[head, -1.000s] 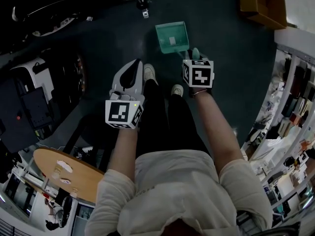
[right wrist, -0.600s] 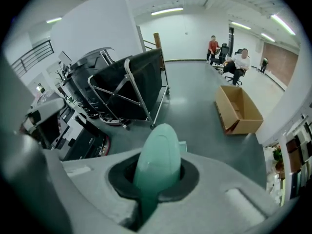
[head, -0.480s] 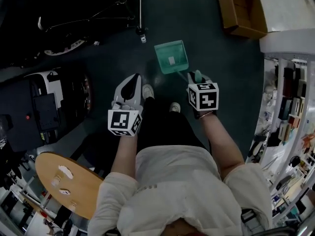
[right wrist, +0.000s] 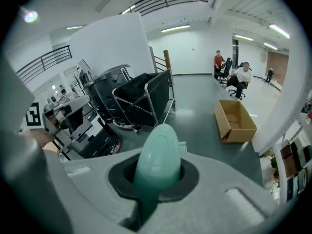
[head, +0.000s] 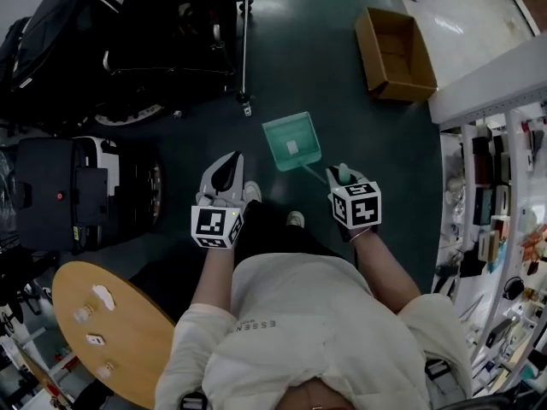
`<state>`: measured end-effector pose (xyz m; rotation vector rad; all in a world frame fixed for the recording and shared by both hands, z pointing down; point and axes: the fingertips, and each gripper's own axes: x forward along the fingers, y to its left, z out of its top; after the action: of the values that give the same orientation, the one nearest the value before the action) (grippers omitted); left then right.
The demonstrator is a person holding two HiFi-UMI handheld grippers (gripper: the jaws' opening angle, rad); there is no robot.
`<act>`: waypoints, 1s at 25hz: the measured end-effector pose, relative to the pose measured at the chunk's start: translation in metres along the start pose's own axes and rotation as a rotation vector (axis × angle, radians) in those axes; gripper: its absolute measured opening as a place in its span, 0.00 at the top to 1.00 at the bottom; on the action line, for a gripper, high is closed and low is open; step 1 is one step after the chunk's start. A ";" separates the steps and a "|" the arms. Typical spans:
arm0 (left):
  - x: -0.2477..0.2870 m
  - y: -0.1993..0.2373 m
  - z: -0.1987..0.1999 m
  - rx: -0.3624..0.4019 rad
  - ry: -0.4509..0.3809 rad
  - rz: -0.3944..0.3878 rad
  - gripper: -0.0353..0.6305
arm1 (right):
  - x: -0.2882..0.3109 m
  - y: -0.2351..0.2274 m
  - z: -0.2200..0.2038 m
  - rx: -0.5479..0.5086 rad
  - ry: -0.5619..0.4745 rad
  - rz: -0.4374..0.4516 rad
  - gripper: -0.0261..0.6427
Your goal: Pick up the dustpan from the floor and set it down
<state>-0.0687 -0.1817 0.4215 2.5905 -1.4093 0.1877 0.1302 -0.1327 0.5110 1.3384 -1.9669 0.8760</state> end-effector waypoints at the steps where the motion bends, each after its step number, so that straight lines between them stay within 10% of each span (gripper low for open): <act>1: -0.006 -0.006 0.000 0.002 -0.002 0.000 0.94 | -0.008 0.001 -0.005 -0.007 0.000 0.002 0.97; 25: -0.050 -0.038 0.000 -0.028 -0.051 0.034 0.94 | -0.040 0.004 -0.057 -0.016 0.022 0.003 0.97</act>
<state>-0.0639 -0.1209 0.4077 2.5671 -1.4631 0.1062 0.1447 -0.0644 0.5142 1.3118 -1.9561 0.8705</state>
